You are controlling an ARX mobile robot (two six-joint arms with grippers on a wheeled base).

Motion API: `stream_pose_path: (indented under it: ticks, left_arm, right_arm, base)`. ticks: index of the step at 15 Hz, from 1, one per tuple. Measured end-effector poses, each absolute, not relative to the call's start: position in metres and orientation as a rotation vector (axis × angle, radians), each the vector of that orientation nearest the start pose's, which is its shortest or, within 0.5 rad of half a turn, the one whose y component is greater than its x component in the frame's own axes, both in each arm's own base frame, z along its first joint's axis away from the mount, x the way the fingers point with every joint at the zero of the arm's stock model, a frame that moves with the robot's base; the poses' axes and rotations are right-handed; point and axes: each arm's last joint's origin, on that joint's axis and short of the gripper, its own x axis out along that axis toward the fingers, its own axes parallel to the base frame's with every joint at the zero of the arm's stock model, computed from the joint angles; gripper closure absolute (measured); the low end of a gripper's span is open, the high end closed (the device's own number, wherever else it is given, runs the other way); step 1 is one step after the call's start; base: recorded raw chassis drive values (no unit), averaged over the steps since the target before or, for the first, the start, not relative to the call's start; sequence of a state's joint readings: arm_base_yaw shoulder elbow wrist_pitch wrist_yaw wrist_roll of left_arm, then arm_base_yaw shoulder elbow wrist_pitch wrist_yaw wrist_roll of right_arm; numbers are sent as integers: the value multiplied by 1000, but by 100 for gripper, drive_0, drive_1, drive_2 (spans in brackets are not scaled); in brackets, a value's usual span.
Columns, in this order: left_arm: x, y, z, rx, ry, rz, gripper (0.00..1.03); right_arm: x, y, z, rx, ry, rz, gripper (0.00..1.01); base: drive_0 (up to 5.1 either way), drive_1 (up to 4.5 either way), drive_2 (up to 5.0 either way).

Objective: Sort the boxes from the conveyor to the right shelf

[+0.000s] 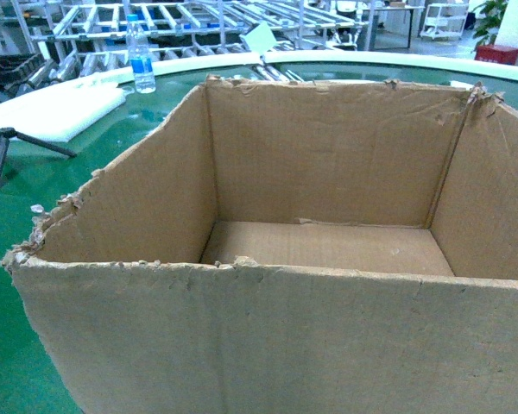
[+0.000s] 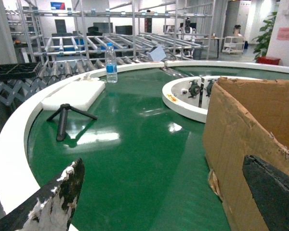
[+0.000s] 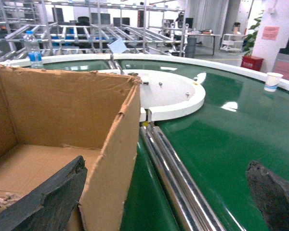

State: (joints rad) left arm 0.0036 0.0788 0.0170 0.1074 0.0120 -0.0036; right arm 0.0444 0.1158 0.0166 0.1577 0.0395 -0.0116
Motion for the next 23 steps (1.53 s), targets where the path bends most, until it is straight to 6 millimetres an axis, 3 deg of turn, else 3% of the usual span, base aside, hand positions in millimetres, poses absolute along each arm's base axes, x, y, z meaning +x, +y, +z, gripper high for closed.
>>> stream_pose_path:
  ticks: [2, 4, 8, 10, 14, 17, 21, 23]
  left_arm:
    - [115, -3, 183, -29, -60, -32, 5]
    - [135, -10, 225, -63, -168, -77, 5]
    - [192, -51, 284, -86, -89, -287, 5]
    - [214, -66, 298, -82, -19, -345, 5]
    - [225, -77, 268, -69, 243, -413, 5]
    - [229, -82, 250, -67, 347, -449, 5]
    - [244, -83, 226, -61, 461, -433, 5]
    - [252, -85, 225, -64, 482, -430, 5]
  right_arm:
    - [119, 7, 189, -3, -84, 5, 3]
    - [136, 10, 227, 7, -191, -5, 3]
    - [186, 35, 269, -44, -60, 104, 3]
    - [206, 48, 274, -102, 41, 138, 3]
    - [217, 61, 253, -183, 224, 142, 3]
    - [226, 65, 238, -195, 291, 135, 3]
    - [244, 55, 214, -175, 400, 93, 3]
    - [248, 52, 208, -164, 427, 82, 3]
  base:
    - [0, 0, 0]
    - [0, 0, 0]
    - [0, 0, 0]
    - [0, 0, 0]
    - [0, 0, 0]
    - [0, 0, 0]
    - [0, 0, 0]
    - [0, 0, 0]
